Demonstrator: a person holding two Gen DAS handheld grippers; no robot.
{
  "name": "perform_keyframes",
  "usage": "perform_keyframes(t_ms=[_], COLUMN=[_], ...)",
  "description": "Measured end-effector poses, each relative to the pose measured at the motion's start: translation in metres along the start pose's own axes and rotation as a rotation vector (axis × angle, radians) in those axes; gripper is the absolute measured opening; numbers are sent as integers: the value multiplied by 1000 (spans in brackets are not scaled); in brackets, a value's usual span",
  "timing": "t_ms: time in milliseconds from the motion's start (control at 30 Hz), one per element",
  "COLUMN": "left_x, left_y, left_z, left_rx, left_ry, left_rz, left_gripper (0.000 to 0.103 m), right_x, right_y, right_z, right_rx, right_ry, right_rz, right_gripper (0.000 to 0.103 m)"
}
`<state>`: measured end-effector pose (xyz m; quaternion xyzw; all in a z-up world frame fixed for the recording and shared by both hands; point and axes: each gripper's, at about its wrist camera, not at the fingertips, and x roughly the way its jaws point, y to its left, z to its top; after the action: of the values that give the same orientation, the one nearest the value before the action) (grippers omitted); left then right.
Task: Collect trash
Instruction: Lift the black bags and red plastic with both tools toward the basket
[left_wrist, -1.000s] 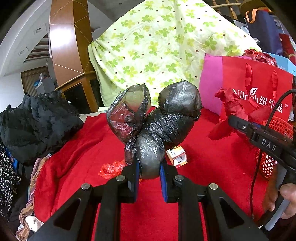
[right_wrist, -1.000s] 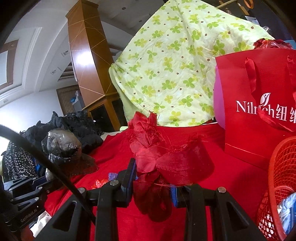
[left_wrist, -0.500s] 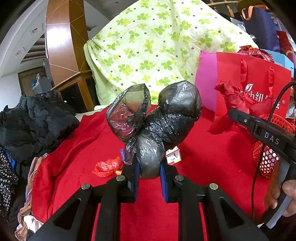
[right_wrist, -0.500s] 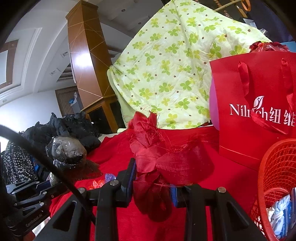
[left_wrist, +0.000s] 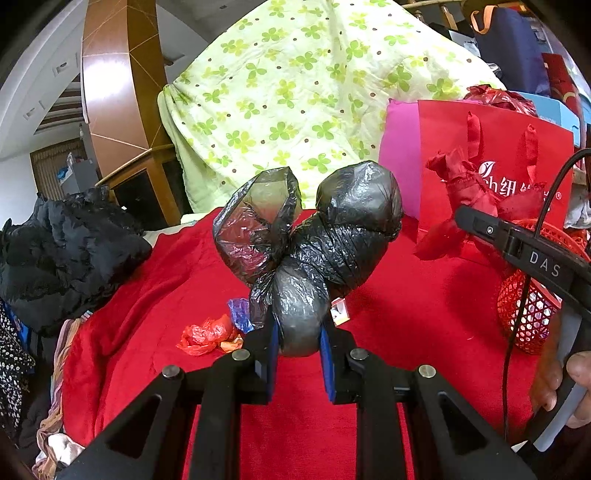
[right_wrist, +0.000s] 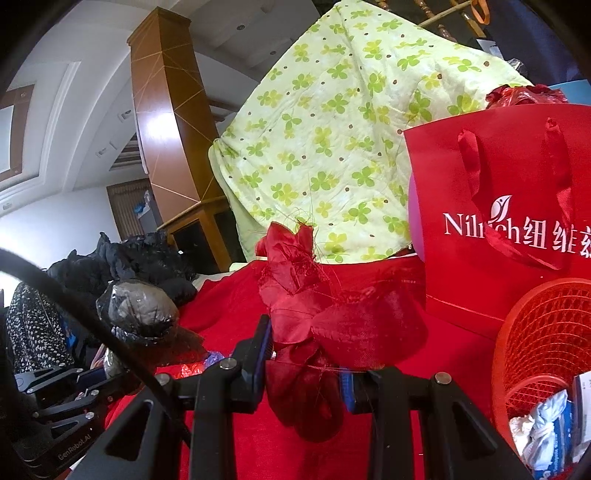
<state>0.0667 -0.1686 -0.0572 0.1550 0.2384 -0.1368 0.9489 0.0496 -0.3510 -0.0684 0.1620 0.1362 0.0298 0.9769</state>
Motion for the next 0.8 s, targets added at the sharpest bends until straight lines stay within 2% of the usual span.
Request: perform_keyframes(t_ms=[800], left_x=[-5], left_y=[-13], left_z=[1], left_rx=[51], left_ry=[2], left_rz=[-39], left_gripper=[22], right_x=[-21], right_y=[-23], right_z=[6], right_rx=[28], right_ry=[-40], right_rz=[-30], right_gripper=[33])
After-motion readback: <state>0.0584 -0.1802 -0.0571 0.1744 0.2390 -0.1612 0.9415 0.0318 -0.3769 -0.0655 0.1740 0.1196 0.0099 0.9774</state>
